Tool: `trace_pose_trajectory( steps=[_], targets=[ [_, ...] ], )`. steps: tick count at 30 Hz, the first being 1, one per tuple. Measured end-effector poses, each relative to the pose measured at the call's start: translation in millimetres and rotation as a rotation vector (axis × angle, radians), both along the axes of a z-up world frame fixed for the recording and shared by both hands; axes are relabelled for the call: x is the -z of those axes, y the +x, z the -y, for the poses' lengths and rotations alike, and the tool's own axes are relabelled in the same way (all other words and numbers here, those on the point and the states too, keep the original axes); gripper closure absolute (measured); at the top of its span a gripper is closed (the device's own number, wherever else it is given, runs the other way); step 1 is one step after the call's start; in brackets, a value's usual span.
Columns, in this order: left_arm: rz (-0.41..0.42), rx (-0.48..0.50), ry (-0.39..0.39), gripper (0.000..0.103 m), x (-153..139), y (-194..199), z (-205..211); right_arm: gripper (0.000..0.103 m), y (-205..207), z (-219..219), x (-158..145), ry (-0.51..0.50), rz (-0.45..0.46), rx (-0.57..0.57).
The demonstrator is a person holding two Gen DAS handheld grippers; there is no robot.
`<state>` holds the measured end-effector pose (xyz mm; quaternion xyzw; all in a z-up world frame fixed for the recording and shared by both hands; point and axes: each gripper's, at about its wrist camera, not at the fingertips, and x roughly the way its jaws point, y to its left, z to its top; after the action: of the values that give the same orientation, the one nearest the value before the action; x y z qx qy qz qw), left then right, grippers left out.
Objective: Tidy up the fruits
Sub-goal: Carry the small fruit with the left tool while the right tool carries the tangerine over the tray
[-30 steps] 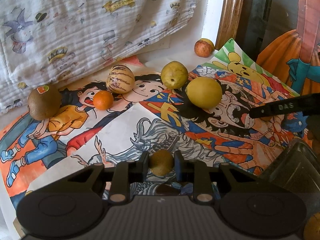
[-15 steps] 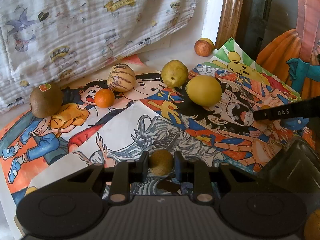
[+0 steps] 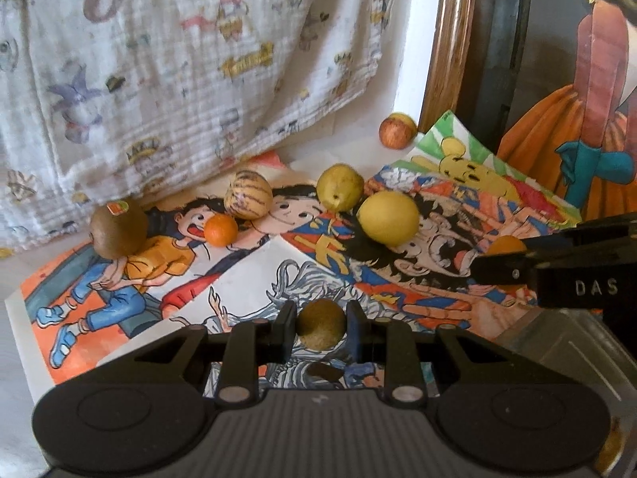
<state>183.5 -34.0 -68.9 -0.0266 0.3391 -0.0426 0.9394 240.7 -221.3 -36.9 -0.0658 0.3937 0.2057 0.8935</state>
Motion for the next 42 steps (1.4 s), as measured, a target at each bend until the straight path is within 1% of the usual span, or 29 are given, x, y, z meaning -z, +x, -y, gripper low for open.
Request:
trace_pose_trajectory(
  steps=[5, 12, 20, 30, 38, 42],
  targets=[
    [0.044, 0.001, -0.009, 0.074, -18, -22, 0, 0.066, -32, -6, -23, 0.016, 0.043, -0.015],
    [0.114, 0.013, -0.018, 0.074, -49, -67, 6, 0.066, -84, -2, -57, 0.031, 0.110, -0.016],
    [0.208, 0.056, -0.014, 0.074, -87, -108, 22, 0.066, -140, 13, -98, 0.054, 0.203, 0.027],
    [0.259, 0.098, -0.019, 0.074, -107, -147, 40, 0.066, -192, 36, -122, 0.076, 0.264, 0.075],
    [0.279, 0.110, -0.017, 0.074, -114, -166, 48, 0.066, -218, 48, -131, 0.095, 0.295, 0.101],
    [0.280, 0.119, -0.012, 0.074, -116, -169, 51, 0.066, -226, 54, -132, 0.105, 0.302, 0.114]
  ],
)
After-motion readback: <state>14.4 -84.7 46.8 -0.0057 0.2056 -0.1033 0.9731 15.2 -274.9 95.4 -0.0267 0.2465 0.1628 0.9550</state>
